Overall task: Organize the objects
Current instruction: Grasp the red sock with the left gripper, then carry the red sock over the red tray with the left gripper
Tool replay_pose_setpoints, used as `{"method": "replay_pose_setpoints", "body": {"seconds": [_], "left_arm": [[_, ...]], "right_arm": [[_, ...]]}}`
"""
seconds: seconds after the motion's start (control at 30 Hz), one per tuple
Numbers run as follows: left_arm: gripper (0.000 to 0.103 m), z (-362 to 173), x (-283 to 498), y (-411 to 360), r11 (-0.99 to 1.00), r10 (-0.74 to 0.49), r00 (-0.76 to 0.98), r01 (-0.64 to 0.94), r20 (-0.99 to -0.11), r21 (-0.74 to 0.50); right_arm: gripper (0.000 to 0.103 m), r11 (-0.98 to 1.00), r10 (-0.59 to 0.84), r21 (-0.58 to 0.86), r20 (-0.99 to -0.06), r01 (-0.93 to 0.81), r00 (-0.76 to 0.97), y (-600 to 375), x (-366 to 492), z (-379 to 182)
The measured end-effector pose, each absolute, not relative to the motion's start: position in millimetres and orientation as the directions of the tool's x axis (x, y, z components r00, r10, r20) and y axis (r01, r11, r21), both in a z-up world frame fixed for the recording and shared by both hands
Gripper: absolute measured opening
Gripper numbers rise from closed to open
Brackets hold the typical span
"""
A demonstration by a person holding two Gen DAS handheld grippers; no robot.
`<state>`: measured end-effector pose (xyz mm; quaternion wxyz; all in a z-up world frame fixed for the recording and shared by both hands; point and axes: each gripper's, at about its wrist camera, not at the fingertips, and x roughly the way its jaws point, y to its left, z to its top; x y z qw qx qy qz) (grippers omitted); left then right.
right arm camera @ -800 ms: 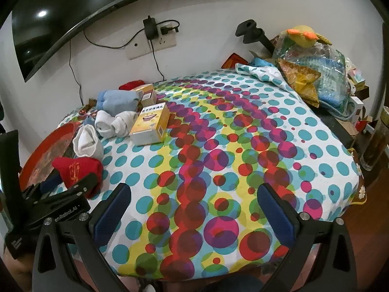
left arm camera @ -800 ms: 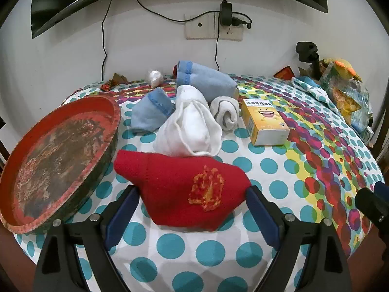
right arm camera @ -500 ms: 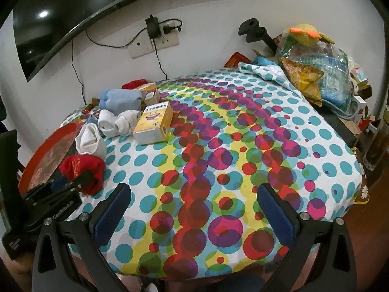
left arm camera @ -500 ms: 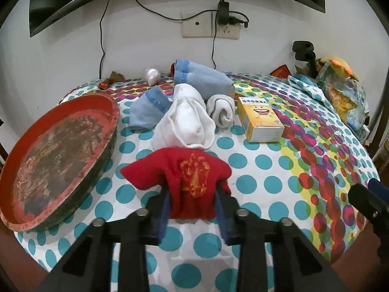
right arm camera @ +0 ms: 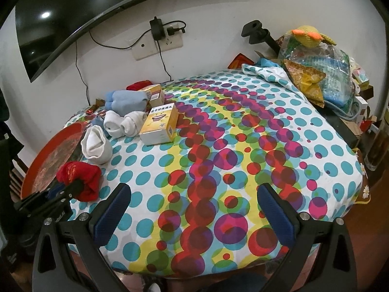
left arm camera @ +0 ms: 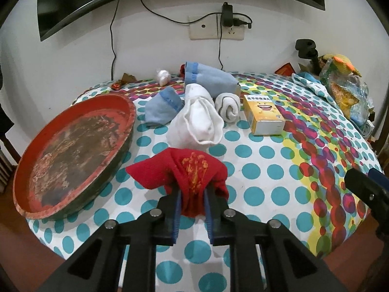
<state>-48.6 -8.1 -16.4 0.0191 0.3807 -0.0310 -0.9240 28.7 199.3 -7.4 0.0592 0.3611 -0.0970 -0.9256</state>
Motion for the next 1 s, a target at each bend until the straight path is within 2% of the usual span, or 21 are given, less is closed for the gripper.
{"method": "replay_pose_setpoints", "body": {"seconds": [0.33, 0.57, 1.0], "left_arm": [[0.015, 4, -35, -21, -0.997, -0.079, -0.727, 0.042, -0.682, 0.071], [0.015, 34, -33, -49, -0.993, -0.112, -0.763, 0.073, -0.636, 0.087], [0.016, 57, -55, -150, -0.959, -0.284, -0.738, 0.236, -0.612, 0.160]], "right_arm": [[0.103, -0.973, -0.185, 0.227, -0.650, 0.044, -0.737, 198, 31, -5], [0.103, -0.974, -0.183, 0.222, -0.650, 0.046, -0.738, 198, 32, -5], [0.103, -0.979, -0.170, 0.195, -0.651, 0.054, -0.740, 192, 32, -6]]}}
